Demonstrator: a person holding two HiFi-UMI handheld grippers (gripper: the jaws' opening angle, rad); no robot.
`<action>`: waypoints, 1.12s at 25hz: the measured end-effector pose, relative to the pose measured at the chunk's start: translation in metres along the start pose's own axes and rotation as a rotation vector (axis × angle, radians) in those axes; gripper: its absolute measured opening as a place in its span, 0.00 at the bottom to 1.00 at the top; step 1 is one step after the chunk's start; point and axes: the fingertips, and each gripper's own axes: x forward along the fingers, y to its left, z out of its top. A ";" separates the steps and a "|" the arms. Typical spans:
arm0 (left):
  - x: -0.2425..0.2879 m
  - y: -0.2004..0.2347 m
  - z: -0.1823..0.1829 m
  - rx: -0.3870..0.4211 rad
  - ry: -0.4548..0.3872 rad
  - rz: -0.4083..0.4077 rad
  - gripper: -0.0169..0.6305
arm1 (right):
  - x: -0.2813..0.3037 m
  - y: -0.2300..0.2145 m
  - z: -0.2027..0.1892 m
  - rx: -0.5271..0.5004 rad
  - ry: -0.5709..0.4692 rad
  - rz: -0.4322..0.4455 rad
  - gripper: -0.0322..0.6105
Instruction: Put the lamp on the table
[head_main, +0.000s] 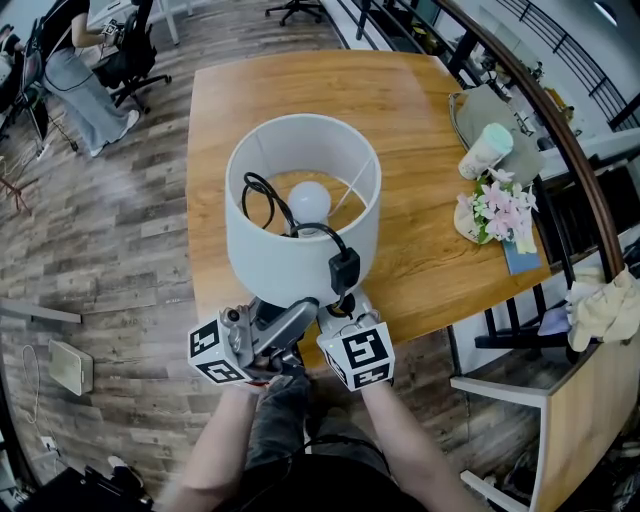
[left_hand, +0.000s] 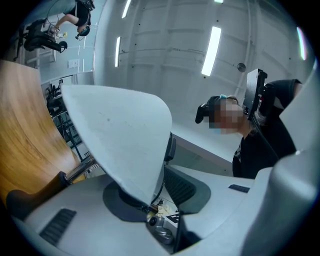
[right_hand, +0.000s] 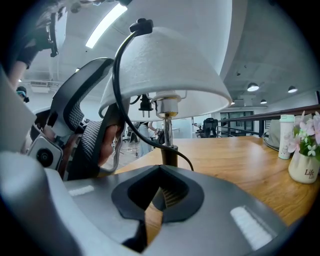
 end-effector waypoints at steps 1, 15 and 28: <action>-0.001 0.001 -0.001 0.002 0.002 0.005 0.15 | -0.001 0.000 0.000 0.000 0.001 0.001 0.06; -0.021 0.003 -0.029 0.044 0.127 0.067 0.16 | -0.010 0.010 -0.008 -0.004 0.005 0.003 0.06; -0.048 0.013 -0.062 0.055 0.212 0.229 0.11 | -0.032 0.019 -0.012 0.011 0.001 0.010 0.06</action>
